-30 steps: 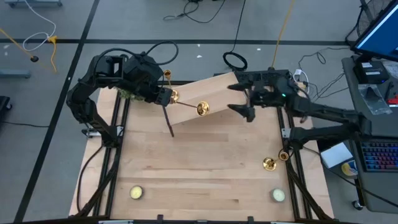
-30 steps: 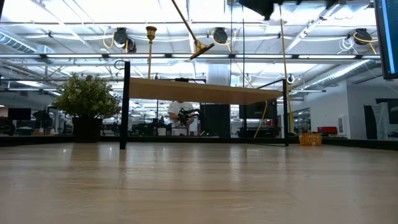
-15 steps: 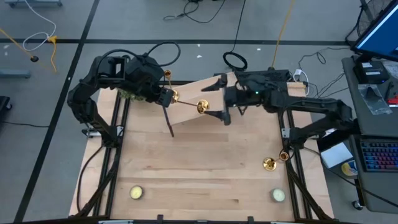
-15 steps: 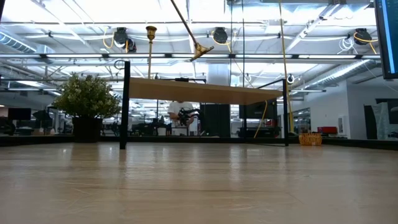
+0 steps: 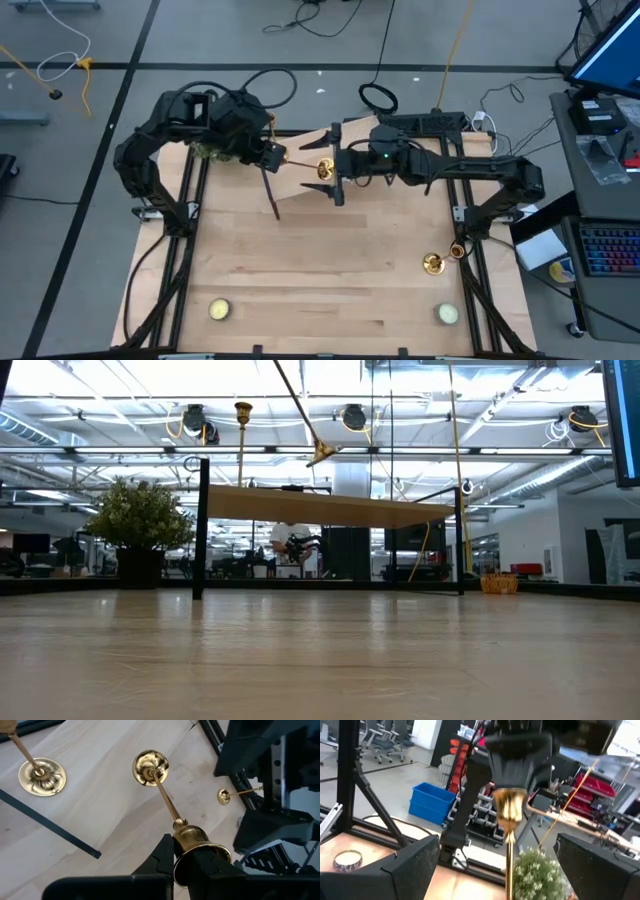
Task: Pick & Place candle stick holders
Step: Put the left gold candle holder on the shelf aligned with gold candle holder
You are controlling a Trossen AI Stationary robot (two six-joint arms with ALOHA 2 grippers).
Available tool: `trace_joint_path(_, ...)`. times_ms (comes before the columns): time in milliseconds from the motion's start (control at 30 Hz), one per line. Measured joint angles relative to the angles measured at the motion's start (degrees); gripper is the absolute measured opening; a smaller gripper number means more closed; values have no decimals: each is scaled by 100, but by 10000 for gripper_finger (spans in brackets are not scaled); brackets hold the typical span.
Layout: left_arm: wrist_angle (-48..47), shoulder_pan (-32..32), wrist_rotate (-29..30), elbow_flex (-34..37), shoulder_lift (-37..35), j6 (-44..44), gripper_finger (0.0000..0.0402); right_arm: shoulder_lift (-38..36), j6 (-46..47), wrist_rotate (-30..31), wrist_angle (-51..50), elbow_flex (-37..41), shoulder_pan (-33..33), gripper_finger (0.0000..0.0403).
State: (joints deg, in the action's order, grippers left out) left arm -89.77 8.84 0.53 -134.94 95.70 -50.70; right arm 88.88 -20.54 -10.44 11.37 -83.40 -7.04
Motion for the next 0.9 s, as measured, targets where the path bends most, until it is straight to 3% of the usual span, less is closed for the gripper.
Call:
trace_joint_path(633, 345, 0, -41, -1, 157, 151, 16, 580, -26, -1, -174, -889, 168, 380)
trace_joint_path(900, 349, 2, -19, -1, 155, 164, 16, 579, -204, 339, -184, -902, 229, 377)
